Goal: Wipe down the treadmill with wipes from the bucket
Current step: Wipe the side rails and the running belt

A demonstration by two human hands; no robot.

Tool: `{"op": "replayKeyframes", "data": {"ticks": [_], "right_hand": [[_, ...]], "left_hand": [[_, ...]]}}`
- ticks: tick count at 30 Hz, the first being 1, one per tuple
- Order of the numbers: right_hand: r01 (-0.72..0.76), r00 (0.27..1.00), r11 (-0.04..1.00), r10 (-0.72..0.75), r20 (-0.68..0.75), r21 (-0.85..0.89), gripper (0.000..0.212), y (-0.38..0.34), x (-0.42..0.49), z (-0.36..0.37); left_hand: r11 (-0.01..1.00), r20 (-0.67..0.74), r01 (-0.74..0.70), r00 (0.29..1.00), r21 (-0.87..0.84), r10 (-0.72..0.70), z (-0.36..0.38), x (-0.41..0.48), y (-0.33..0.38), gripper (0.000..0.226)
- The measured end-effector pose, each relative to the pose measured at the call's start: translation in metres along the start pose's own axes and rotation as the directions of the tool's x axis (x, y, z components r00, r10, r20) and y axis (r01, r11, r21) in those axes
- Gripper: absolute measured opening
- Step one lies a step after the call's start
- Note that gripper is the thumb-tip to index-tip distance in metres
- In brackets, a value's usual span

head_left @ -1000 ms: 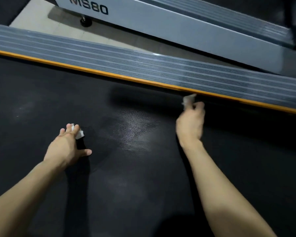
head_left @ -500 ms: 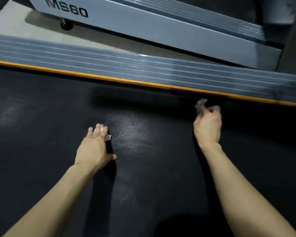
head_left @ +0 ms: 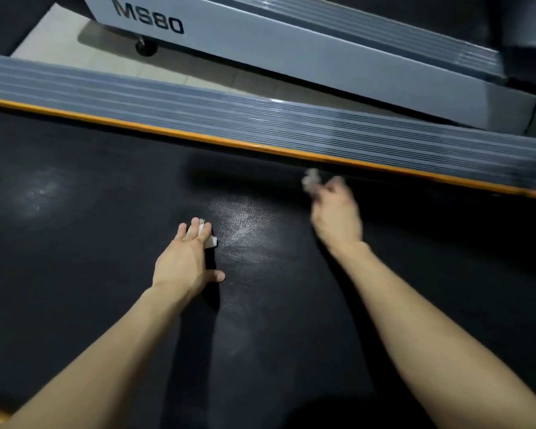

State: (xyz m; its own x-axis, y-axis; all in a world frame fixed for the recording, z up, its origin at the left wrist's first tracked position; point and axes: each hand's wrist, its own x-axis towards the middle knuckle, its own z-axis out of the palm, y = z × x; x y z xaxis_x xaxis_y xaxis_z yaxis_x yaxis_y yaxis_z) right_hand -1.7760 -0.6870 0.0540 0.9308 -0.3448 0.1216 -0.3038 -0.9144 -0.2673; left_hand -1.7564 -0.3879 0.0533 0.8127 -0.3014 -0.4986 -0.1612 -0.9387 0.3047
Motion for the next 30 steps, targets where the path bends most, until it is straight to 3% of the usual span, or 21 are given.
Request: {"op": "replayKeyframes", "data": {"ticks": [3,5,6,8,9,10,11,12,14,16,17,19,20,22,23,24,26,27,28,29,30], "right_hand": [[-0.268,0.959,0.963,0.269,-0.089,0.026,0.028,0.034,-0.009,-0.025],[-0.304,0.948,0.95,0.309,-0.082,0.068,0.023,0.0,-0.024,-0.016],[-0.228,0.972,0.97,0.232,-0.037,0.088,0.022,-0.028,-0.038,-0.005],[0.115,0.982,0.982,-0.136,0.133,0.15,0.029,-0.092,-0.075,0.02],[0.323,0.899,0.924,-0.367,0.241,0.204,0.035,-0.121,-0.098,0.03],[0.479,0.772,0.836,-0.546,0.326,0.267,0.036,-0.144,-0.117,0.033],[0.588,0.668,0.748,-0.663,0.338,0.306,0.032,-0.155,-0.126,0.035],[0.628,0.636,0.706,-0.709,0.307,0.328,0.028,-0.155,-0.122,0.033],[0.54,0.768,0.789,-0.604,0.213,0.294,0.022,-0.128,-0.094,0.03],[0.347,0.929,0.934,-0.355,0.108,0.09,0.018,-0.09,-0.052,0.022],[0.241,0.969,0.97,-0.241,0.059,-0.004,0.019,-0.074,-0.034,0.017],[0.046,0.998,0.999,-0.045,0.037,-0.023,0.023,-0.07,-0.023,0.013],[0.016,0.998,1.0,-0.017,0.058,0.016,0.023,-0.085,-0.034,0.013],[0.179,0.974,0.976,-0.194,0.12,0.125,0.021,-0.127,-0.081,0.025],[0.341,0.911,0.921,-0.373,0.176,0.188,0.027,-0.152,-0.114,0.034],[0.507,0.782,0.815,-0.572,0.249,0.28,0.034,-0.177,-0.149,0.039],[0.74,0.347,0.494,-0.861,0.37,0.456,0.034,-0.211,-0.204,0.039],[0.806,0.186,0.344,-0.92,0.345,0.482,0.032,-0.218,-0.209,0.04],[0.834,0.148,0.288,-0.938,0.312,0.47,0.032,-0.218,-0.198,0.046],[0.838,0.229,0.338,-0.93,0.288,0.429,0.036,-0.215,-0.179,0.052],[0.815,0.373,0.445,-0.893,0.251,0.373,0.042,-0.21,-0.154,0.058]], "left_hand": [[0.999,0.0,-0.003,1.0,-0.05,0.003,0.0,-0.003,-0.002,0.119],[0.993,-0.065,-0.021,0.998,-0.113,0.013,0.0,-0.016,-0.005,0.1],[0.99,-0.128,-0.038,0.992,-0.139,0.02,0.002,-0.025,-0.01,0.081],[0.985,-0.256,-0.048,0.967,-0.166,0.003,0.004,-0.049,-0.021,0.043],[0.981,-0.3,-0.039,0.954,-0.189,-0.02,0.004,-0.061,-0.029,0.032],[0.977,-0.33,-0.029,0.943,-0.213,-0.044,0.005,-0.072,-0.037,0.026],[0.972,-0.352,-0.016,0.933,-0.235,-0.07,0.006,-0.081,-0.047,0.023],[0.969,-0.366,0.007,0.925,-0.247,-0.1,0.007,-0.088,-0.059,0.022],[0.961,-0.37,0.056,0.916,-0.271,-0.158,0.012,-0.101,-0.082,0.024],[0.953,-0.379,0.072,0.906,-0.293,-0.185,0.019,-0.114,-0.102,0.026],[0.95,-0.386,0.066,0.903,-0.306,-0.187,0.022,-0.121,-0.11,0.027],[0.946,-0.403,0.042,0.898,-0.321,-0.177,0.027,-0.134,-0.12,0.029],[0.946,-0.412,0.027,0.896,-0.324,-0.167,0.028,-0.14,-0.124,0.03],[0.943,-0.409,0.005,0.901,-0.332,-0.148,0.03,-0.148,-0.133,0.034],[0.941,-0.395,0.009,0.906,-0.339,-0.151,0.03,-0.152,-0.137,0.034],[0.937,-0.374,0.024,0.913,-0.35,-0.163,0.03,-0.155,-0.143,0.034],[0.921,-0.331,0.058,0.923,-0.386,-0.197,0.027,-0.166,-0.151,0.033],[0.911,-0.314,0.075,0.924,-0.407,-0.217,0.025,-0.171,-0.155,0.035],[0.9,-0.301,0.092,0.924,-0.425,-0.236,0.022,-0.176,-0.158,0.039],[0.89,-0.291,0.105,0.922,-0.443,-0.254,0.017,-0.18,-0.161,0.043],[0.884,-0.286,0.118,0.92,-0.453,-0.269,0.014,-0.183,-0.166,0.046]]}}
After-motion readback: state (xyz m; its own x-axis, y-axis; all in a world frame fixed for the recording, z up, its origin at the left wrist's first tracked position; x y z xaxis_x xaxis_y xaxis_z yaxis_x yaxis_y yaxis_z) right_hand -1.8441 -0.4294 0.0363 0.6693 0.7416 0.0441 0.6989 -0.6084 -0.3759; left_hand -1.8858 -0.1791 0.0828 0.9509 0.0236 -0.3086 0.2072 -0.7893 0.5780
